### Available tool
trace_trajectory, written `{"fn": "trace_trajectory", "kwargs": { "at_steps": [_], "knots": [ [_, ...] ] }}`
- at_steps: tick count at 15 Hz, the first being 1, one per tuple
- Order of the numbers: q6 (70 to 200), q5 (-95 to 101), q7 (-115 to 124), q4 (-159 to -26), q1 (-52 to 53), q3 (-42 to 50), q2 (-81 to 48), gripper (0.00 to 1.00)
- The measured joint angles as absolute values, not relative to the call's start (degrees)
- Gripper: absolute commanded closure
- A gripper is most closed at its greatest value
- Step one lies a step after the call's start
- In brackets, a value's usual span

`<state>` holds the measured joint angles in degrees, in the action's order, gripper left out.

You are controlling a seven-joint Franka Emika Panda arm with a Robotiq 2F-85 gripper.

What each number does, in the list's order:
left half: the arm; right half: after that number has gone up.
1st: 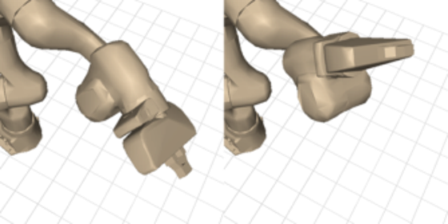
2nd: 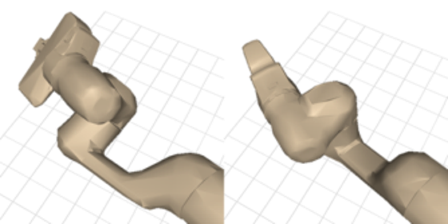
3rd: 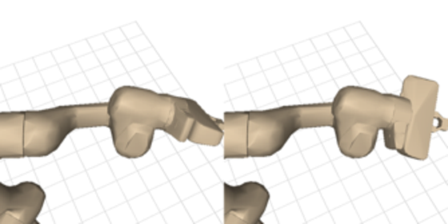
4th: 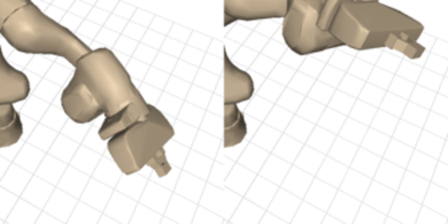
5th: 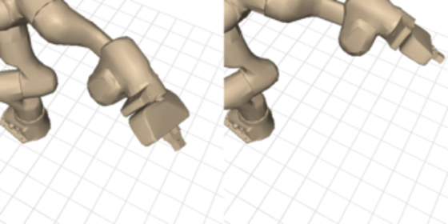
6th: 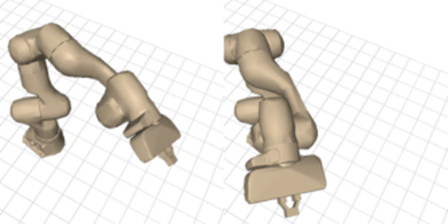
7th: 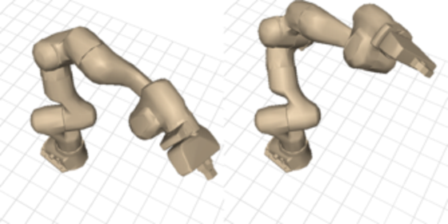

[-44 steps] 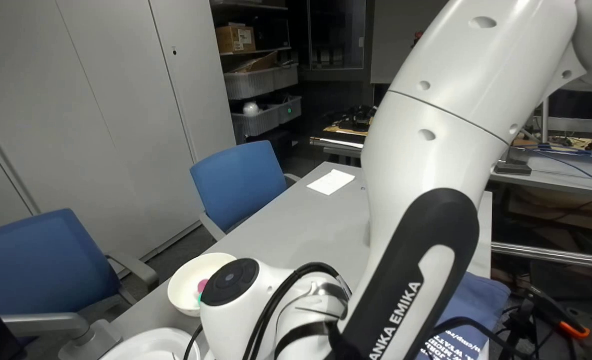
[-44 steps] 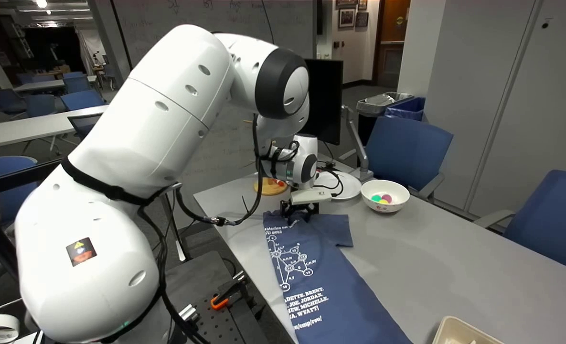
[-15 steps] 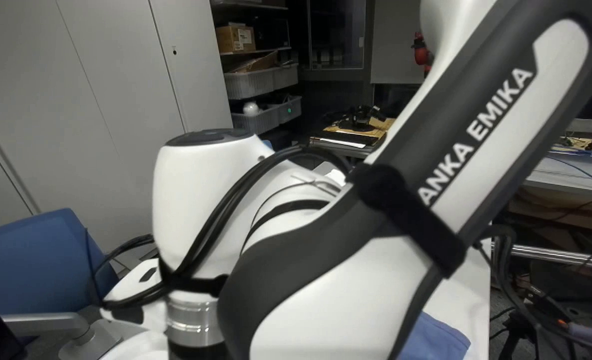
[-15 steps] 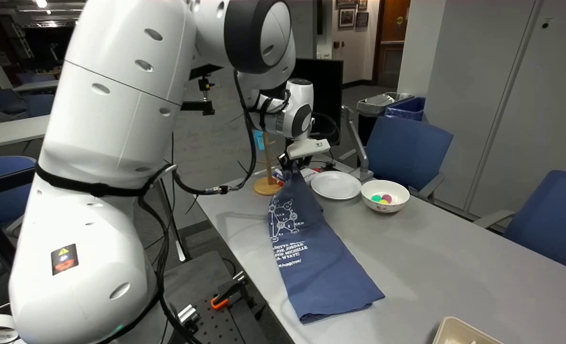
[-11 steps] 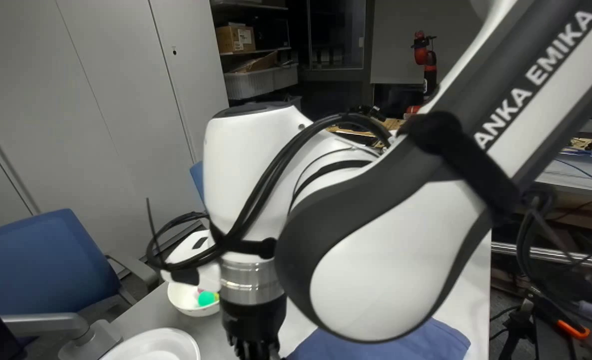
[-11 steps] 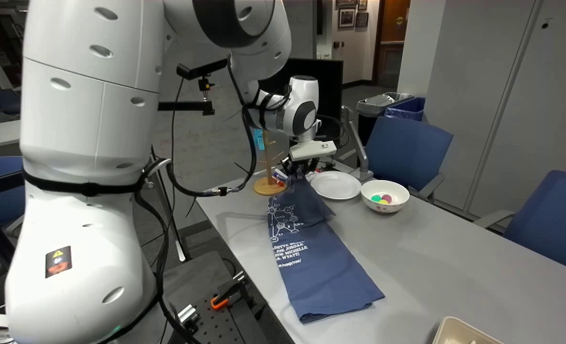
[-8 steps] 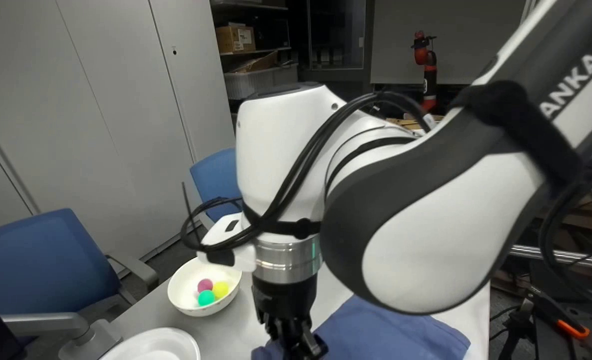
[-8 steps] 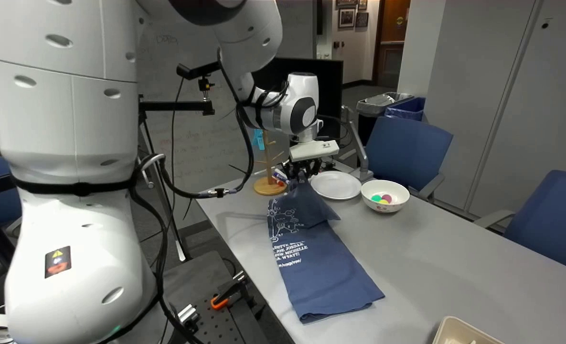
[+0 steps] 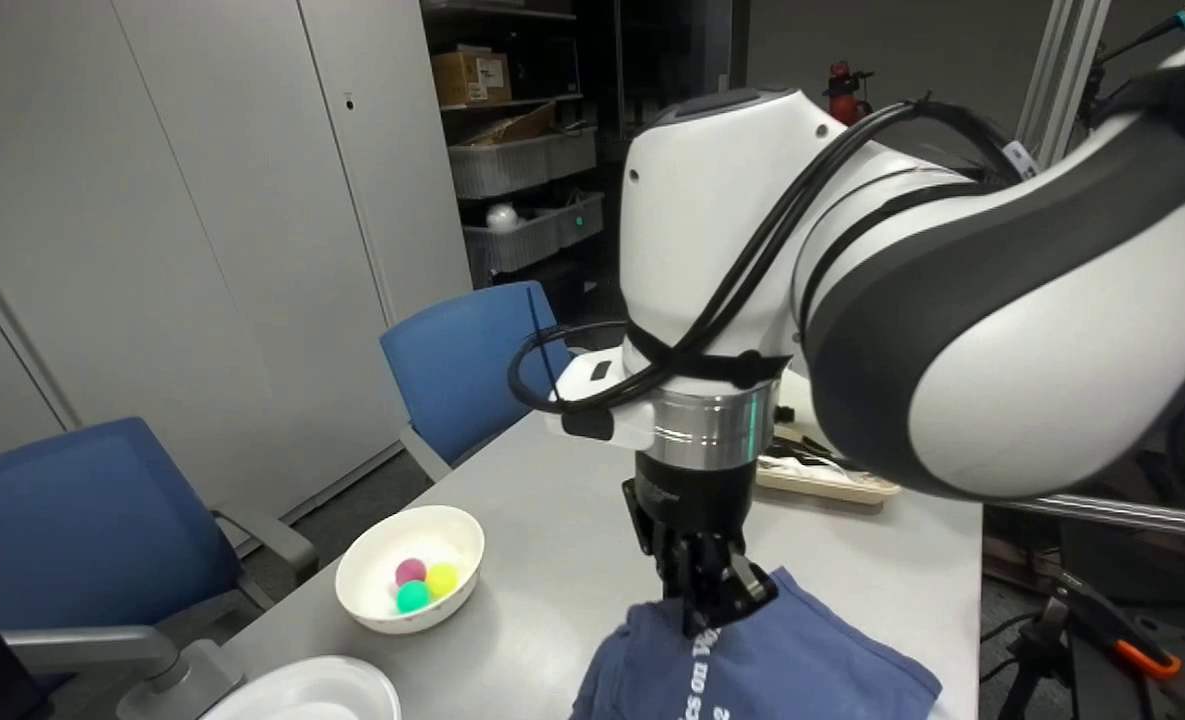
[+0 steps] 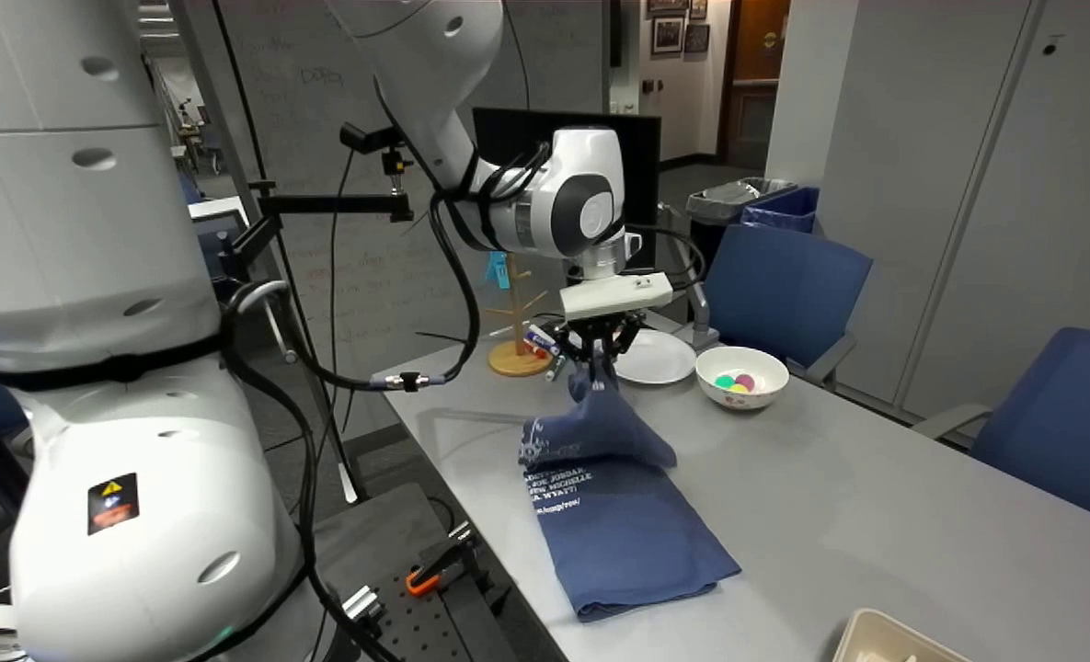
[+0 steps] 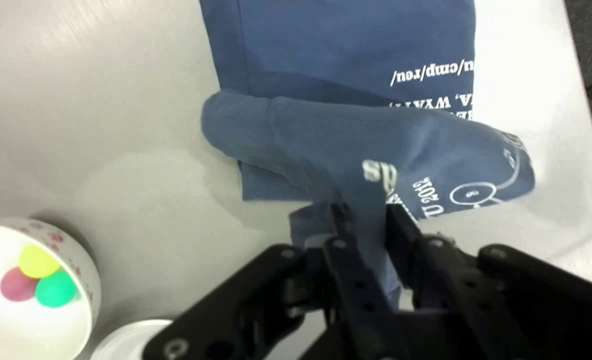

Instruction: Fold the T-sheet on the table

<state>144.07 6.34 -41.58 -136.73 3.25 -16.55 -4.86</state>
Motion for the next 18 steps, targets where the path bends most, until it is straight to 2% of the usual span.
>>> {"fn": "trace_trajectory", "kwargs": {
  "at_steps": [5, 6, 18],
  "knots": [
    [143.8, 6.8, -41.5, -140.4, 3.4, -12.9, -3.7, 0.06],
    [143.8, 7.0, -41.5, -140.8, 3.4, -12.6, -3.7, 0.01],
    [142.8, -3.2, -49.8, -139.0, 5.7, -13.6, -9.0, 0.00]
  ]
}}
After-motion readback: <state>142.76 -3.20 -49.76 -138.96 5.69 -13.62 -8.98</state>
